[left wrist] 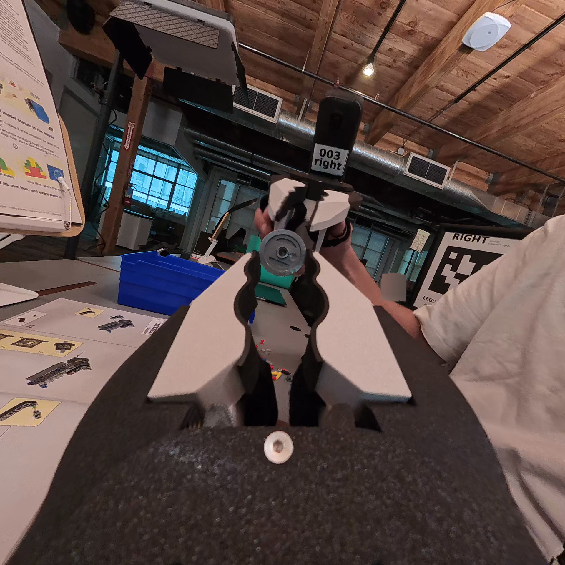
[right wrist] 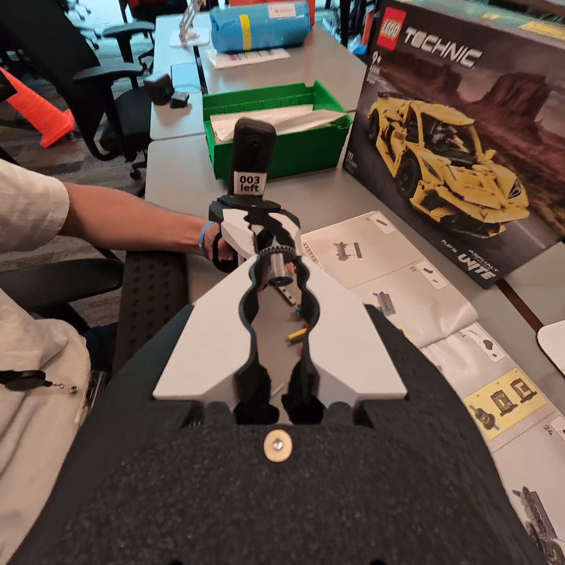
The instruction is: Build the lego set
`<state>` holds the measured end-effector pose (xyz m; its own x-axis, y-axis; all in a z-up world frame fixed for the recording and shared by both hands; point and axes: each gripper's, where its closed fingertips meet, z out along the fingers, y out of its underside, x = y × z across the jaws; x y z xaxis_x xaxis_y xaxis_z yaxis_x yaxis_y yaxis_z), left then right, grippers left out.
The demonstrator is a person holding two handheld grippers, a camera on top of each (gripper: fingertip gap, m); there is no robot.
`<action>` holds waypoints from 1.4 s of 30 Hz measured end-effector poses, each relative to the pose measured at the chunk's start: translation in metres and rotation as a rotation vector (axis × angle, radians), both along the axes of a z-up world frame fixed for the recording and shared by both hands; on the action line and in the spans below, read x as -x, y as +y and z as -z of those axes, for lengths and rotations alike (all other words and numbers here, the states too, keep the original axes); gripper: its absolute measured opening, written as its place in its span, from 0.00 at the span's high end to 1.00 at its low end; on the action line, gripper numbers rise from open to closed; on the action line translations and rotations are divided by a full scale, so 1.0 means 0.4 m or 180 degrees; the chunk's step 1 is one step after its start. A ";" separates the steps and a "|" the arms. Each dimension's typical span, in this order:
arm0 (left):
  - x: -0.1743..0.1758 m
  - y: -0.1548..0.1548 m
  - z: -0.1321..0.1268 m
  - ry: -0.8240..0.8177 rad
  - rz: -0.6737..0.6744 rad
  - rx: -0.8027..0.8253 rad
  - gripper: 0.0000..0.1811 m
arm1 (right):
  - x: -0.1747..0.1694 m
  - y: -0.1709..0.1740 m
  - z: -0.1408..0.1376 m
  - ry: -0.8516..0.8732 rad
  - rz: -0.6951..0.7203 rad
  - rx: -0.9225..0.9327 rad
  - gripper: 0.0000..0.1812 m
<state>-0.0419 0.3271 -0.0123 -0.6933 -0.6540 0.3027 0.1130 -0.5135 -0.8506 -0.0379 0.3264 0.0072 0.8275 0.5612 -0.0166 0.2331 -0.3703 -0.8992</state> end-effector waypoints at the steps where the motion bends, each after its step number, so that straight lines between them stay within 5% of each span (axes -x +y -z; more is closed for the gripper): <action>1: -0.001 -0.003 0.003 0.0008 0.0000 -0.0023 0.85 | 0.002 -0.003 0.013 -0.0059 -0.0036 0.0112 0.88; 18: -0.035 -0.056 0.085 0.0420 0.0010 -0.0603 0.83 | -0.030 -0.046 0.149 -0.0455 -0.0241 0.0836 0.95; 31: -0.053 -0.030 0.108 0.0623 -0.0117 -0.0614 0.82 | -0.183 -0.169 0.453 -0.0245 0.0081 0.1728 0.95; 42: -0.058 -0.044 0.126 0.0697 -0.0061 -0.0687 0.82 | -0.200 -0.192 0.525 -0.0243 0.0154 0.1845 0.95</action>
<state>-0.0189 0.3093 -0.0628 -0.6137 -0.7318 0.2962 -0.0770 -0.3179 -0.9450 0.0421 0.2496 -0.2029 0.8630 0.4398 -0.2488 0.2598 -0.8085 -0.5280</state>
